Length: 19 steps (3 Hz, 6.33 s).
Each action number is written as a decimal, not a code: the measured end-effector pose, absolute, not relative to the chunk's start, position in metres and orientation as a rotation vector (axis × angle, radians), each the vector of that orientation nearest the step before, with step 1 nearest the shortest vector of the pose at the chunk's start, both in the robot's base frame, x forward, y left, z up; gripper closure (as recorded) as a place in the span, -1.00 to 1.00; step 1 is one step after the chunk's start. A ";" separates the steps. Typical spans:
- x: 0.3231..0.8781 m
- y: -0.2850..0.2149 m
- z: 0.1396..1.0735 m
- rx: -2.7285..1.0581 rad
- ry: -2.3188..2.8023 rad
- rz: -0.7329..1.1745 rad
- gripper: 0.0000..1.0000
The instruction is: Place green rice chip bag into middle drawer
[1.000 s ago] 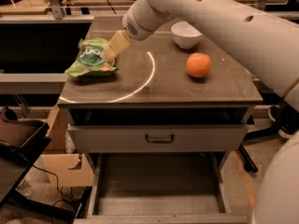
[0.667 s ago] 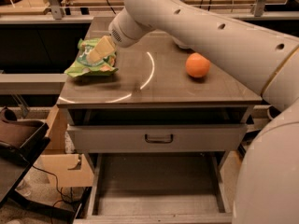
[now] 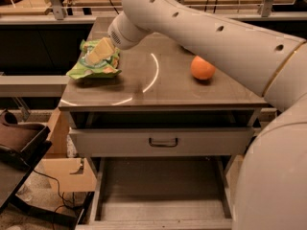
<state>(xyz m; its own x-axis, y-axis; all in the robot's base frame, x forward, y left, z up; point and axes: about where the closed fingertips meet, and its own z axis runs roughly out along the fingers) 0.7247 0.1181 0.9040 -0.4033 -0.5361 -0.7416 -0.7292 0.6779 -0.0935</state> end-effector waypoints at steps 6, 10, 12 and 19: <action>0.770 0.179 0.866 -0.623 2.371 0.450 -1.00; 0.754 0.160 0.835 -0.514 2.503 0.307 0.26; 0.754 0.160 0.839 -0.514 2.503 0.307 1.00; 0.644 0.063 0.959 -0.436 2.279 0.325 1.00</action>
Offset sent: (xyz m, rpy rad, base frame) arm 0.0343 0.0306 -0.0208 0.0140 0.1072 -0.2176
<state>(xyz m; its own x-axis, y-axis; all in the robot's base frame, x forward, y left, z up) 0.6445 0.0632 0.9594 -0.6387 -0.2080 -0.7408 -0.4070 0.9084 0.0958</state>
